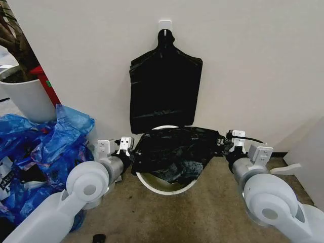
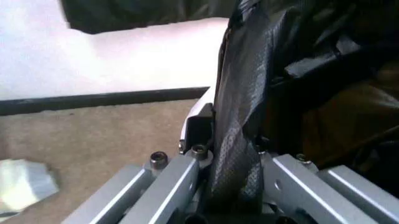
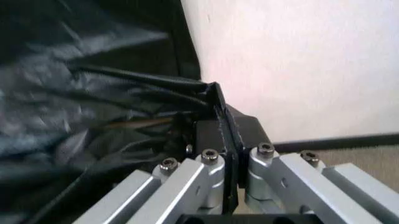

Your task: Place the garbage bag over the trash bin.

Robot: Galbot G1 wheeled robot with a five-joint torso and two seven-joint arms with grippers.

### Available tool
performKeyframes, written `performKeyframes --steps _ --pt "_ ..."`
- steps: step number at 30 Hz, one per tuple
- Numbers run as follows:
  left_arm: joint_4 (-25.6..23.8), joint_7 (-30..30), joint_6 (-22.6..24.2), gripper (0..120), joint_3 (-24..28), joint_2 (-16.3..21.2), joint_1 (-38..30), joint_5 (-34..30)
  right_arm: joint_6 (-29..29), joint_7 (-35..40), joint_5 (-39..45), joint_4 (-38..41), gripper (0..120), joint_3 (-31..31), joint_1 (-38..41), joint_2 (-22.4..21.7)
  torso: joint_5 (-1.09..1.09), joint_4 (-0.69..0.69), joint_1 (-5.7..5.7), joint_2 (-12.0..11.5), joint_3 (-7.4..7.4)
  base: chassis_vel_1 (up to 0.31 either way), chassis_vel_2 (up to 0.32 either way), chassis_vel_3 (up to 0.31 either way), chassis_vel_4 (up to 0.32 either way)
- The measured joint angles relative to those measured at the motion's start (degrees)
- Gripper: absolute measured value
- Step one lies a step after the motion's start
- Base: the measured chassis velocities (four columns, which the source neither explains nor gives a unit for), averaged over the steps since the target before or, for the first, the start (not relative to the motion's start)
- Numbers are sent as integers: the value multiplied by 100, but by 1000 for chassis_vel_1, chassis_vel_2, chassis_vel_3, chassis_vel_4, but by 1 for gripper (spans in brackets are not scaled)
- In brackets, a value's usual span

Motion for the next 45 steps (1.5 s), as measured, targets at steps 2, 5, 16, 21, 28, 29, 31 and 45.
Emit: performKeyframes --steps 2,5,16,21,28,29,31,45 --pt "-20 174 -10 1 -21 -6 57 -13 -55 -2 250 -52 0 57 -60 19 0 -1 0 0 0 0 0 0 0" --pt "-44 333 -32 1 -44 -8 155 -22 -104 5 602 -69 0 103 -74 59 0 0 0 0 0 0 0 0 0" --pt "34 521 -125 1 -95 -96 330 32 -293 -85 830 -33 0 77 -86 40 0 0 0 0 0 0 0 0 0" --pt "186 375 -212 1 -78 -185 260 119 -97 0 712 32 8 -52 72 48 0 1 0 0 0 0 0 0 0" --pt "656 258 -334 1 137 -403 99 397 146 26 523 268 34 140 128 -59 -1 0 0 0 0 0 0 0 0" --pt "702 232 -351 1 153 -414 71 403 153 37 586 320 40 198 128 -85 -1 0 0 0 0 0 0 0 0" --pt "754 195 -372 1 156 -424 39 407 168 52 724 410 46 285 139 -123 0 -1 0 0 0 0 0 0 0" --pt "891 -8 -598 1 69 -417 -105 318 479 748 2951 593 96 1004 122 -90 -1 0 0 0 0 0 0 0 0"
